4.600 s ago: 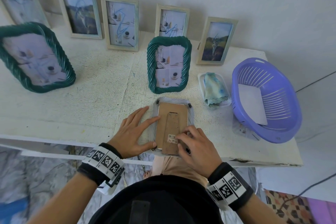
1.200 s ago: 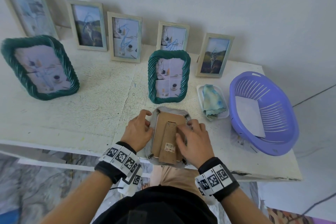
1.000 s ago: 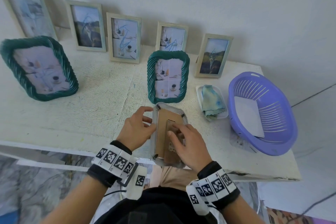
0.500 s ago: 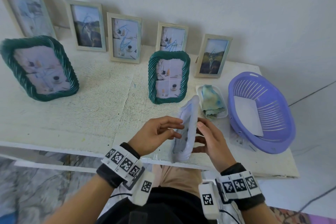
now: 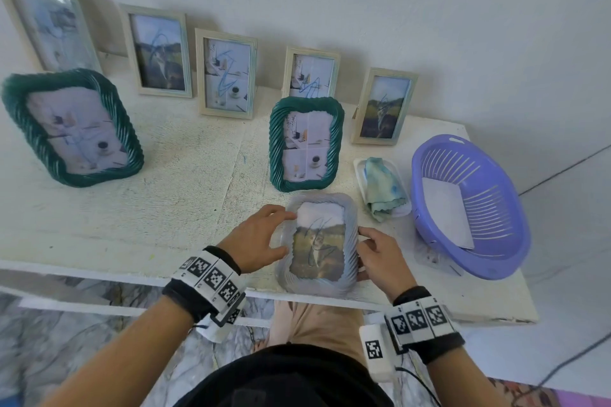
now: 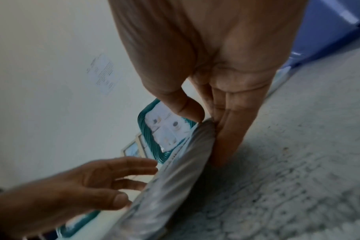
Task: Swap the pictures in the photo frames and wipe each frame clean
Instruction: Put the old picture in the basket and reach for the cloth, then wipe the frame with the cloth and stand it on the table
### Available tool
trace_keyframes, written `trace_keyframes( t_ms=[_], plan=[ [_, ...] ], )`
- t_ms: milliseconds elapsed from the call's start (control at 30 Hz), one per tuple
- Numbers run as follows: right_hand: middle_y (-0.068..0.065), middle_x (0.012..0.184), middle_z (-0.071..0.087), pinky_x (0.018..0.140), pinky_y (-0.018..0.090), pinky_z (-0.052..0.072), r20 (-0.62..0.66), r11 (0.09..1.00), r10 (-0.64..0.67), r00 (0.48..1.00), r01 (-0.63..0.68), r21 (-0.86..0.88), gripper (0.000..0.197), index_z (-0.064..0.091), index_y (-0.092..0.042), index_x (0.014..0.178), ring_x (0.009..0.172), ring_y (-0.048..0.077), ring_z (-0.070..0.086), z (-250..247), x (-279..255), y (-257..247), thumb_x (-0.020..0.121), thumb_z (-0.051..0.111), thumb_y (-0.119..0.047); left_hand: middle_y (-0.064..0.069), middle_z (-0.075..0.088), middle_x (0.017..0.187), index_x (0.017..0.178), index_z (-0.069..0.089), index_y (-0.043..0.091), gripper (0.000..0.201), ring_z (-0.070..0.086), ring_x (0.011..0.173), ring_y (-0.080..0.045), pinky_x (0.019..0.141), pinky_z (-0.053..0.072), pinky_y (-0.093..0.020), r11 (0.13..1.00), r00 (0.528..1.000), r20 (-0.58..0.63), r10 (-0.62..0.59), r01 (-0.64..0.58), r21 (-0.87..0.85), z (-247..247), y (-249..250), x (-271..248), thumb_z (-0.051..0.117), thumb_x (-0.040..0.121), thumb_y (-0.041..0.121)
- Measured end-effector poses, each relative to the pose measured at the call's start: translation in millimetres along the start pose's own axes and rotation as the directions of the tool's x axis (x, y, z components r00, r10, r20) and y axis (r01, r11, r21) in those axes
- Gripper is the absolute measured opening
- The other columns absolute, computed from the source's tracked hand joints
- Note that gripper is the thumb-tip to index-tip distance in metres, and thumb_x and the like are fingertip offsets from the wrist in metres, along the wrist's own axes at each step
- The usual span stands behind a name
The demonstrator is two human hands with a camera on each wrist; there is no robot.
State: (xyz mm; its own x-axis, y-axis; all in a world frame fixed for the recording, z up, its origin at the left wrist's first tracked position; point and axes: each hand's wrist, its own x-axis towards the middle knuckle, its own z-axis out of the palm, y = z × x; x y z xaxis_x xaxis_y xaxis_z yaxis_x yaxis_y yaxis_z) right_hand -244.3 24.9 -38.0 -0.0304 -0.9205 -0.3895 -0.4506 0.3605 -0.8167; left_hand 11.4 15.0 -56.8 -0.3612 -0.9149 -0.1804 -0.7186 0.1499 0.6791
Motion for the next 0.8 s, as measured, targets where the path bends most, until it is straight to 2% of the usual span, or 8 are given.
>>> trace_keyframes(
  t_ms=[100, 233, 300, 400, 467, 567, 667, 800],
  plan=[
    [0.004, 0.075, 0.066, 0.074, 0.046, 0.057, -0.014, 0.949, -0.113, 0.993, 0.104, -0.298, 0.03, 0.064, -0.015, 0.119, 0.077, 0.023, 0.066, 4, 7, -2, 0.091, 0.054, -0.02, -0.003, 0.026, 0.153, 0.147, 0.034, 0.025, 0.073, 0.037, 0.135, -0.021, 0.11, 0.035, -0.036, 0.995, 0.996, 0.071, -0.054, 0.047, 0.09, -6, -4, 1, 0.069, 0.084, 0.036],
    [-0.002, 0.08, 0.066, 0.078, 0.032, 0.049, 0.019, 0.792, -0.184, 0.983, 0.159, -0.59, 0.029, 0.063, -0.017, 0.118, 0.087, 0.022, 0.063, 1, 8, -12, 0.093, 0.053, -0.03, -0.005, 0.017, 0.158, 0.15, 0.028, 0.025, 0.083, 0.026, 0.142, -0.025, 0.114, 0.028, -0.037, 0.988, 0.99, 0.115, -0.08, 0.063, 0.141, -11, -6, 5, 0.065, 0.079, 0.048],
    [0.001, 0.089, 0.068, 0.078, 0.032, 0.049, -0.016, 0.733, -0.258, 0.966, 0.185, -0.654, 0.029, 0.064, -0.017, 0.116, 0.091, 0.022, 0.063, -2, 11, -20, 0.094, 0.051, -0.031, -0.004, 0.011, 0.16, 0.152, 0.023, 0.027, 0.083, 0.022, 0.143, -0.027, 0.115, 0.026, -0.039, 0.979, 0.987, 0.135, -0.086, 0.059, 0.193, -11, -5, 6, 0.067, 0.084, 0.046],
    [0.009, 0.1, 0.064, 0.077, 0.037, 0.051, -0.117, 0.691, -0.441, 0.89, 0.254, -0.676, 0.028, 0.064, -0.009, 0.113, 0.092, 0.027, 0.06, -10, 32, -37, 0.093, 0.051, -0.025, -0.003, 0.004, 0.161, 0.153, 0.018, 0.031, 0.083, 0.019, 0.143, -0.03, 0.115, 0.028, -0.043, 0.964, 0.984, 0.159, -0.084, 0.04, 0.264, -11, -2, 7, 0.065, 0.086, 0.046],
    [0.016, 0.112, 0.057, 0.08, 0.04, 0.048, -0.161, 0.638, -0.481, 0.862, 0.218, -0.739, 0.031, 0.059, -0.007, 0.117, 0.101, 0.032, 0.054, -16, 54, -47, 0.093, 0.05, -0.023, -0.003, 0.003, 0.161, 0.153, 0.018, 0.032, 0.083, 0.02, 0.142, -0.029, 0.114, 0.028, -0.041, 0.951, 0.981, 0.178, -0.077, 0.018, 0.308, -12, 0, 9, 0.064, 0.086, 0.047],
    [0.021, 0.132, 0.043, 0.09, 0.042, 0.043, -0.166, 0.572, -0.356, 0.92, 0.074, -0.817, 0.046, 0.045, -0.01, 0.134, 0.114, 0.039, 0.043, -20, 88, -55, 0.092, 0.049, -0.026, -0.003, 0.002, 0.161, 0.153, 0.017, 0.034, 0.084, 0.022, 0.141, -0.027, 0.112, 0.03, -0.04, 0.935, 0.978, 0.196, -0.076, 0.001, 0.356, -14, 2, 11, 0.064, 0.085, 0.049],
    [0.022, 0.135, 0.04, 0.093, 0.045, 0.041, -0.17, 0.539, -0.218, 0.961, -0.027, -0.842, 0.053, 0.034, -0.014, 0.141, 0.118, 0.042, 0.042, -19, 111, -52, 0.093, 0.048, -0.029, -0.004, 0.002, 0.161, 0.153, 0.017, 0.034, 0.085, 0.024, 0.14, -0.028, 0.11, 0.034, -0.043, 0.917, 0.974, 0.212, -0.085, -0.007, 0.398, -18, 4, 14, 0.064, 0.084, 0.052],
    [0.023, 0.135, 0.038, 0.094, 0.046, 0.042, -0.21, 0.592, -0.107, 0.972, -0.107, -0.799, 0.056, 0.029, -0.02, 0.145, 0.12, 0.043, 0.042, -21, 124, -48, 0.093, 0.048, -0.018, -0.003, 0.004, 0.162, 0.153, 0.017, 0.034, 0.089, 0.023, 0.142, -0.028, 0.111, 0.034, -0.045, 0.897, 0.968, 0.228, -0.107, -0.005, 0.441, -23, 7, 18, 0.066, 0.082, 0.055]
  ],
)
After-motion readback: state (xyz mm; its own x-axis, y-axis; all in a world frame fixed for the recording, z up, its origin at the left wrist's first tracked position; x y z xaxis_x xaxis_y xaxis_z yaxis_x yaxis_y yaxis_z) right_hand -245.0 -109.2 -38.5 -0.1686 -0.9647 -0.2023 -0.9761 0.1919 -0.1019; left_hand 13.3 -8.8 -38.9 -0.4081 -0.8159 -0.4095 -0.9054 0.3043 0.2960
